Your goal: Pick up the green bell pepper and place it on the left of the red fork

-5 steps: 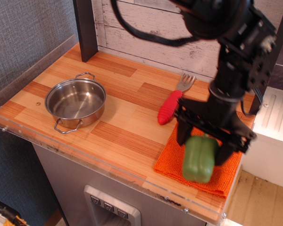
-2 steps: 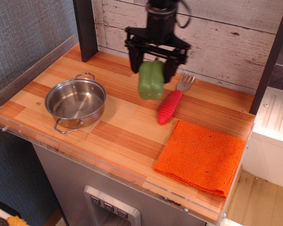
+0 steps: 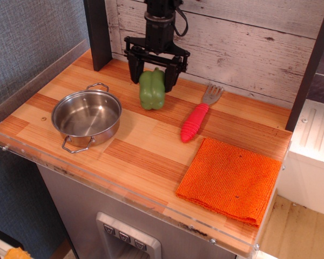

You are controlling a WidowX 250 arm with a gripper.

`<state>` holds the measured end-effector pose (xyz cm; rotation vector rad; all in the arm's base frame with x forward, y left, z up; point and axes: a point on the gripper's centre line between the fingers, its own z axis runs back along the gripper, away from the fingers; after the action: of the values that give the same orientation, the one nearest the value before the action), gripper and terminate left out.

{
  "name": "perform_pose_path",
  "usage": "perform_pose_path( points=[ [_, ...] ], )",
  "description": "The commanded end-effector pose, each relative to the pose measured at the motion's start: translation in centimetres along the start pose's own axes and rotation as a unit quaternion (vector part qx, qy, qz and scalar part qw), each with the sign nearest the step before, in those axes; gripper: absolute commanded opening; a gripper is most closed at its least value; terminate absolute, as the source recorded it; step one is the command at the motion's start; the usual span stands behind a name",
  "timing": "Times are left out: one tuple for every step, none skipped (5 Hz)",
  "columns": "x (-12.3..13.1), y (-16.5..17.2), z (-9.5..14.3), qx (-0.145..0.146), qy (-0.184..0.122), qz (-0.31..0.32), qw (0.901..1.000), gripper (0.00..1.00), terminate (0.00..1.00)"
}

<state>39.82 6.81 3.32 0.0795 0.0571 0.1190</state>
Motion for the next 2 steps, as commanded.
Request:
perform_pose_path(
  points=[
    [1.0,0.8,2.3,0.012,-0.046,-0.007,0.9989,1.0,0.0],
    [0.0,1.1,5.8,0.018,-0.112,-0.018,0.9934,1.0,0.0]
  ],
)
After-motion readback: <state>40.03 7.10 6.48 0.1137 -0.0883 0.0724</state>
